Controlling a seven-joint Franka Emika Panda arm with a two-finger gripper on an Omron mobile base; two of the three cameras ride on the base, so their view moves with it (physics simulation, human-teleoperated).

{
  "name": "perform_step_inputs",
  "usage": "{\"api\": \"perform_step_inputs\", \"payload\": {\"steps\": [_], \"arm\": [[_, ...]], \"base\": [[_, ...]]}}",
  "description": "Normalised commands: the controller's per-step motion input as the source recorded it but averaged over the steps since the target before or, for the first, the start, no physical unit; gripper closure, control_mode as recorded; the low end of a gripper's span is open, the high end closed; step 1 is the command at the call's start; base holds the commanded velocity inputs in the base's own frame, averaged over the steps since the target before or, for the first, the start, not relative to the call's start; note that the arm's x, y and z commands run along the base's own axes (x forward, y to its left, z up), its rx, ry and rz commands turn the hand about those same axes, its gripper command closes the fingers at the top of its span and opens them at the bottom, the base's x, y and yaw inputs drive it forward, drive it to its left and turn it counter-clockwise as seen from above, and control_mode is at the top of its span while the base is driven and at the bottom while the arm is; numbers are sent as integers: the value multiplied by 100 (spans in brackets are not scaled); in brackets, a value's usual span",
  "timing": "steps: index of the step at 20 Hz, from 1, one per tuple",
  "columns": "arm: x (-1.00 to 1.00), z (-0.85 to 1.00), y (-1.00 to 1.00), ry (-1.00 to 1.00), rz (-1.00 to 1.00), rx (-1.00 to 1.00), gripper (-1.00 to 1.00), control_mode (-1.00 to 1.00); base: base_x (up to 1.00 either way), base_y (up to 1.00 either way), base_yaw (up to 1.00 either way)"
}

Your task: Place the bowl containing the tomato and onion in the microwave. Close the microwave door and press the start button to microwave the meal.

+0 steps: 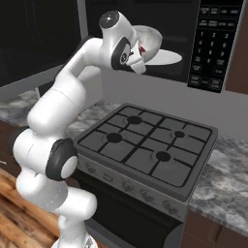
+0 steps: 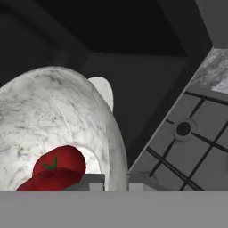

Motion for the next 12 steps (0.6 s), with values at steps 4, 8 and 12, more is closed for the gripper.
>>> {"api": "perform_step_inputs", "payload": {"steps": [4, 8, 12], "arm": [[56, 0, -10, 5, -2, 0, 100, -100], [59, 0, -10, 3, -2, 0, 100, -100], [62, 0, -7, 0, -3, 0, 100, -100]], "base": [[0, 0, 0], [0, 0, 0], [0, 0, 0]]}}
